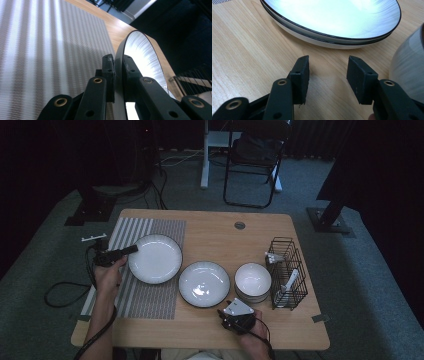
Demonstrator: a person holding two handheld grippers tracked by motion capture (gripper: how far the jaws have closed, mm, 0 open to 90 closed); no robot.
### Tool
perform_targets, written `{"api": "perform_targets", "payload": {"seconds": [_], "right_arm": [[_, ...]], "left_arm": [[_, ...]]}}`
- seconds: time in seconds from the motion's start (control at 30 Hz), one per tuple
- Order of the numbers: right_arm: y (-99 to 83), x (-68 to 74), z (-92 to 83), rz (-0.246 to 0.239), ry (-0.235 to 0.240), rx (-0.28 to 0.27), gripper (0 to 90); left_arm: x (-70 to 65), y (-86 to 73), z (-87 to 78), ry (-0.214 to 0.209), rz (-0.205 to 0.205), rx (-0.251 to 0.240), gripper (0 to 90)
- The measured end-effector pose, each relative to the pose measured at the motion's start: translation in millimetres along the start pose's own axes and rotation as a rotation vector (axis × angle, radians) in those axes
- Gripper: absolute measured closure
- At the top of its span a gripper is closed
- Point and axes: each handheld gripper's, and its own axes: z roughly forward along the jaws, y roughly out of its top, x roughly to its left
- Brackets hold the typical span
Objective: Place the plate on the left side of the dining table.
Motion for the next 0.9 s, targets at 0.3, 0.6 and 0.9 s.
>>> {"api": "perform_targets", "payload": {"seconds": [0.3, 0.6, 0.9], "right_arm": [[0.0, 0.1, 0.0, 0.000, -0.001, 0.000, 52.3], [0.1, 0.3, 0.1, -0.001, -0.002, 0.000, 52.4], [0.1, 0.3, 0.1, -0.001, -0.001, 0.000, 52.5]], "left_arm": [[25.3, 5.4, -6.8, 0.064, -0.021, -0.002, 83.5], [43.2, 10.8, -2.4, 0.107, -0.063, 0.007, 83.4], [54.1, 9.5, 1.8, 0.122, -0.090, 0.028, 82.8]]}}
